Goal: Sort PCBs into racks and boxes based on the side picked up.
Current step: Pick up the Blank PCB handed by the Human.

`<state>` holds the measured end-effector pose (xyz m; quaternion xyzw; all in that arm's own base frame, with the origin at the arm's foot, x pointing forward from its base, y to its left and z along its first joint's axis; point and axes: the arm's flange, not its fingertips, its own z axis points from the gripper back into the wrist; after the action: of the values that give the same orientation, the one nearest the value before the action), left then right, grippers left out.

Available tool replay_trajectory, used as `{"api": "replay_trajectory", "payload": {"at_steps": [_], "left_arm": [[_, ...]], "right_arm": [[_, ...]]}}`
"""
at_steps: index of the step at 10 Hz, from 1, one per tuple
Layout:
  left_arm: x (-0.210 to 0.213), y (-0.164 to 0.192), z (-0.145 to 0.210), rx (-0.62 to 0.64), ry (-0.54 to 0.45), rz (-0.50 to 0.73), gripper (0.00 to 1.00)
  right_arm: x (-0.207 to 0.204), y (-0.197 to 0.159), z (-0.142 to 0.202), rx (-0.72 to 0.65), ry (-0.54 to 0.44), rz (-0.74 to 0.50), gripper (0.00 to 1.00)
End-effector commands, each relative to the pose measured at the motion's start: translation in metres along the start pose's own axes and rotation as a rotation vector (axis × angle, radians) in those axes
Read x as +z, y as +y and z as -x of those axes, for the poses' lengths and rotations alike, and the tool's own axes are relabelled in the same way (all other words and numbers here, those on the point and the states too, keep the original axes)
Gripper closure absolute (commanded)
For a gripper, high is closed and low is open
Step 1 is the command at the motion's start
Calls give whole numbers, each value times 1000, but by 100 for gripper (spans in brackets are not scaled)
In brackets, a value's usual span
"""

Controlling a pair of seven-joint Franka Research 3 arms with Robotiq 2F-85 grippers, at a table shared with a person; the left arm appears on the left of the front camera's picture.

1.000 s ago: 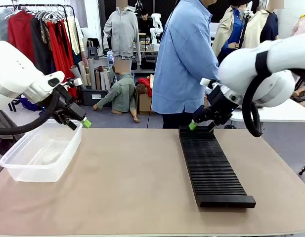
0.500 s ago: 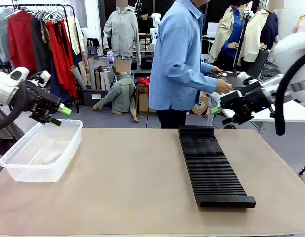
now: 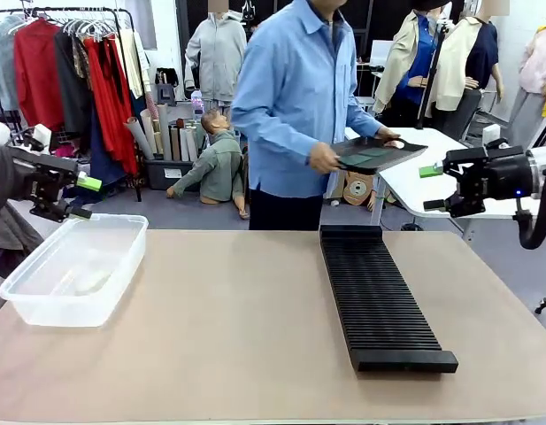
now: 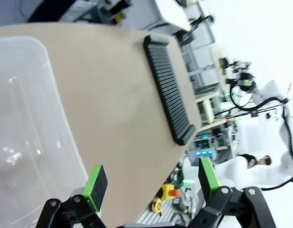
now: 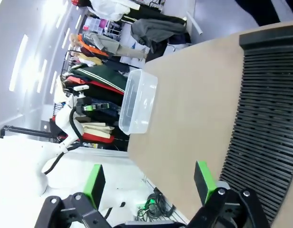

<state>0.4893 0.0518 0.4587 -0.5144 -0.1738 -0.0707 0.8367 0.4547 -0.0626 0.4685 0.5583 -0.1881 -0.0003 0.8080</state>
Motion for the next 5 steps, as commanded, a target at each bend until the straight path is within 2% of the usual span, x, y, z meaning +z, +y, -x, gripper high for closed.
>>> {"api": "replay_trajectory", "payload": {"at_steps": [1,5], "left_arm": [[-4,5,2,-22,-21,90,0],[-2,10,5,-32,-6,173,0]], "right_arm": [[-1,-7,4,5,-28,-18,0],[10,-18,4,-17,-66,-91,0]]}}
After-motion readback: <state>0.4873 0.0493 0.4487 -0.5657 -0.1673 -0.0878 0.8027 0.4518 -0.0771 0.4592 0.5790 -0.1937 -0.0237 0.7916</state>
